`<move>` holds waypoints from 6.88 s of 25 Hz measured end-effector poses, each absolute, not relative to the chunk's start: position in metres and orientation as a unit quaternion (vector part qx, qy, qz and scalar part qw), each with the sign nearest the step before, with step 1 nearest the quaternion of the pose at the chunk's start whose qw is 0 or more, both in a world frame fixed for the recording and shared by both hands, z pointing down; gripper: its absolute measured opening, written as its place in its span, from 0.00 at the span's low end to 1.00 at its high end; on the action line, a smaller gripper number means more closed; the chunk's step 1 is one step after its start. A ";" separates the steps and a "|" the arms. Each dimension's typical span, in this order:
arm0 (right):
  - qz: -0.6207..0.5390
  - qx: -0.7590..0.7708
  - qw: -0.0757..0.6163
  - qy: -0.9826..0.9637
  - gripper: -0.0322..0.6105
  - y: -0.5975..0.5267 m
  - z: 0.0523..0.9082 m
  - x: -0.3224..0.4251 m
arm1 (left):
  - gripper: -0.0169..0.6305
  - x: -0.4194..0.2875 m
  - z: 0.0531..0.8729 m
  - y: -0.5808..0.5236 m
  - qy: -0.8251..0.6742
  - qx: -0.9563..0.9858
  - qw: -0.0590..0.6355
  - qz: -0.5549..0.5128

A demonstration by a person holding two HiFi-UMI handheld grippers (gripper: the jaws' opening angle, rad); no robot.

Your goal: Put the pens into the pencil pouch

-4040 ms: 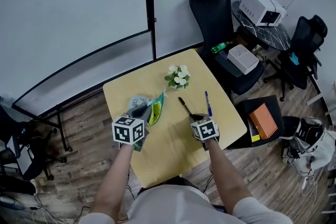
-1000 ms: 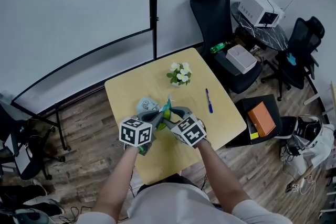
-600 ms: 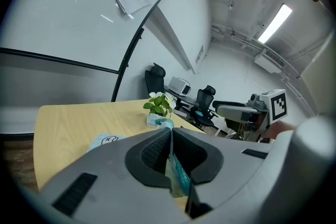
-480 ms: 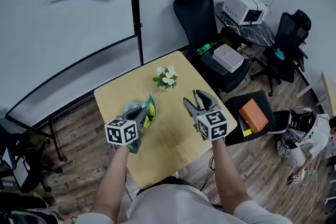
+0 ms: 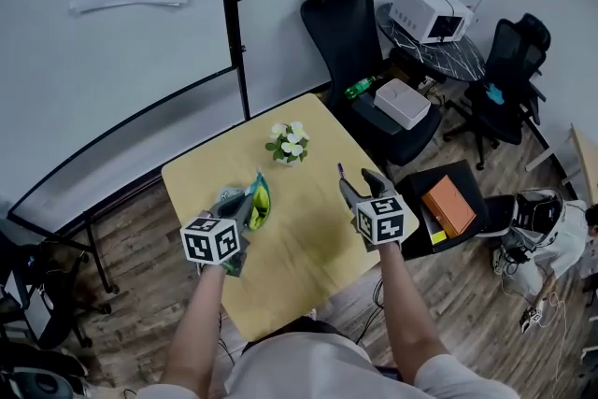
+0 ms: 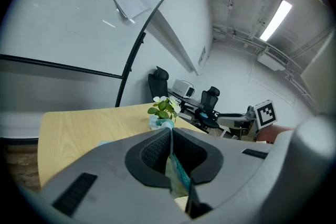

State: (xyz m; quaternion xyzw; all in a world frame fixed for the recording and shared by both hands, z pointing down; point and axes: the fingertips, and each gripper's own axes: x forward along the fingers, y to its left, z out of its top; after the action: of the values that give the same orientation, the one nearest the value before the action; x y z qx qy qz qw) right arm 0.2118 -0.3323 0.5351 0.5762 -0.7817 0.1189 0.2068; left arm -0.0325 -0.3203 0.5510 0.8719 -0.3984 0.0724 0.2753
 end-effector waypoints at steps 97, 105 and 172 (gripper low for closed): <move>0.094 0.312 0.288 -0.901 0.34 -0.271 0.537 0.008 | 0.06 -0.024 0.542 -0.290 -0.315 0.902 0.284 0.078; 0.119 0.388 0.272 -0.872 0.32 -0.271 0.529 0.066 | 0.06 0.001 0.558 -0.279 -0.293 0.907 0.282 0.107; -0.002 0.538 0.073 -0.840 0.05 -0.282 0.390 0.146 | 0.05 -0.065 0.406 -0.302 -0.474 0.876 0.085 -0.002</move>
State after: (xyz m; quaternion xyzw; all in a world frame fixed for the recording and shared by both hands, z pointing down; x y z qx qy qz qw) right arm 0.1462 -0.2822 0.3897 0.5381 -0.8397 -0.0025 0.0734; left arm -0.0652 -0.3021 0.4059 0.8762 -0.4743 -0.0022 0.0852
